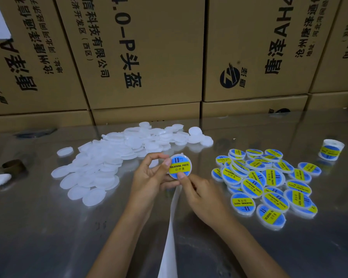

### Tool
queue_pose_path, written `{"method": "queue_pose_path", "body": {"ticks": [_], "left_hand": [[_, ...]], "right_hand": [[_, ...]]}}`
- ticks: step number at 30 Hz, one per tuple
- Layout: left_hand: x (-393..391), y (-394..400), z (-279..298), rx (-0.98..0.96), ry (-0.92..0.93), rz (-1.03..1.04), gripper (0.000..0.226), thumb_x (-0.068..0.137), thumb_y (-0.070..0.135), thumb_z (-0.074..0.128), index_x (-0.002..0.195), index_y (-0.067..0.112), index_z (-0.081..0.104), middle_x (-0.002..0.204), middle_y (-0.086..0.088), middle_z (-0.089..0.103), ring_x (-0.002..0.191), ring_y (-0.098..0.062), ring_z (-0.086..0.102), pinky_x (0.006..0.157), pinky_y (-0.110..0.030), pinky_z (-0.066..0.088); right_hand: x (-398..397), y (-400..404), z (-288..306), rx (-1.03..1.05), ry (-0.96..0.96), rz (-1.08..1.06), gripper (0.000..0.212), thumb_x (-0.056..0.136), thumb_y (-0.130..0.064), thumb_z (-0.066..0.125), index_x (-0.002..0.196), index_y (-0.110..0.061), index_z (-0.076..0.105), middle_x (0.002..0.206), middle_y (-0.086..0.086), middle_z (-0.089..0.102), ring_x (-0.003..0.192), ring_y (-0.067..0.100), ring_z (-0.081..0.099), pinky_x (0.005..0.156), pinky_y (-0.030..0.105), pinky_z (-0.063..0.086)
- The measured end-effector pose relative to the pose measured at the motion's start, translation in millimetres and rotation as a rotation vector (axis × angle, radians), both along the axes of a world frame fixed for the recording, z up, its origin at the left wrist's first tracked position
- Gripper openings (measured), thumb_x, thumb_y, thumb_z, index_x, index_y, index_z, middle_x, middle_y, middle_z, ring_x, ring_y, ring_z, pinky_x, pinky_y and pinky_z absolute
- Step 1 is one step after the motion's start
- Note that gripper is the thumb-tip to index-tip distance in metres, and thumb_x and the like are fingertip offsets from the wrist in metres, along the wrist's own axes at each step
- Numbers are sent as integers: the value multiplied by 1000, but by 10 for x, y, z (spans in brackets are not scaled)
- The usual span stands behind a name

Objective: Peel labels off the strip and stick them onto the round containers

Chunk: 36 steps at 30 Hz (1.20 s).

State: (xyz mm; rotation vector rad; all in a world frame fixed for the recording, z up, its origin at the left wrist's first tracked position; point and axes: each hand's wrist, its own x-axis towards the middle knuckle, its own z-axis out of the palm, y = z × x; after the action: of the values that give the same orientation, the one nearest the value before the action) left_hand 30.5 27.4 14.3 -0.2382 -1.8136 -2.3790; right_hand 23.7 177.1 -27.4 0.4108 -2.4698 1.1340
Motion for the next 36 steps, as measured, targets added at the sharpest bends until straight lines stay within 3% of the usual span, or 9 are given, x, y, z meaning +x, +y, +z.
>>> {"method": "queue_pose_path", "body": {"ticks": [2,5,11,16,19,22,29,32,36], "left_hand": [[-9,-16,2,-23,3,2,34,84,34,70,115,19,67,96,-17,76,82,-32,76,67,-32,61],[1,-16,1,-27,-7,-10,26,84,30,70,109,23,75,98,-14,77,82,-27,76,65,-29,61],[-7,-38,-20,-14,-13,-138,32,89,9,70,115,27,74,110,-15,75,97,-31,74,76,-30,61],[-22,-52,-27,-25,-15,-212,49,75,12,78,122,23,71,116,-13,73,101,-32,72,78,-32,60],[-19,-2,-51,-64,-28,-212,50,77,2,78,123,18,70,115,-11,73,100,-29,73,75,-30,61],[-12,49,-65,-92,-28,-124,42,81,-3,76,118,17,72,107,-8,76,92,-27,75,68,-29,61],[-35,32,-102,-80,-94,29,17,90,12,71,105,6,77,94,-12,78,75,-22,74,56,-28,59],[-46,22,-129,-123,-102,22,16,89,18,72,96,6,79,88,-13,77,68,-21,71,52,-28,55],[-26,45,-120,-211,-54,-13,31,88,37,66,95,10,80,85,-12,76,60,-22,66,47,-27,51]], "right_hand": [[-21,5,19,-80,-9,-23,47,86,-74,37,80,-28,49,64,-13,56,60,10,54,58,39,47],[-27,36,50,-87,24,-26,43,83,-71,47,86,-28,45,67,-10,57,60,9,56,56,40,48],[-1,79,58,-25,100,-38,38,95,-61,37,80,-26,40,66,-15,54,57,11,50,53,36,41],[-8,85,65,-3,107,-82,36,101,-48,32,77,-23,40,54,-8,44,57,19,47,57,44,42],[-18,81,76,-24,78,-98,34,102,-41,33,77,-24,47,55,-7,45,62,26,52,61,46,45],[-36,118,91,-89,55,-76,36,103,-42,37,68,-33,41,51,-8,42,55,15,42,58,40,40],[-23,100,88,-102,-38,55,57,78,-81,46,73,-25,40,55,-11,47,53,9,43,53,28,36],[-27,94,72,-89,-53,119,50,72,-75,60,71,-28,46,55,-12,49,52,5,43,51,21,34],[-24,80,74,-122,-65,249,48,83,-64,59,70,-18,56,55,4,39,52,6,33,52,32,30]]}}
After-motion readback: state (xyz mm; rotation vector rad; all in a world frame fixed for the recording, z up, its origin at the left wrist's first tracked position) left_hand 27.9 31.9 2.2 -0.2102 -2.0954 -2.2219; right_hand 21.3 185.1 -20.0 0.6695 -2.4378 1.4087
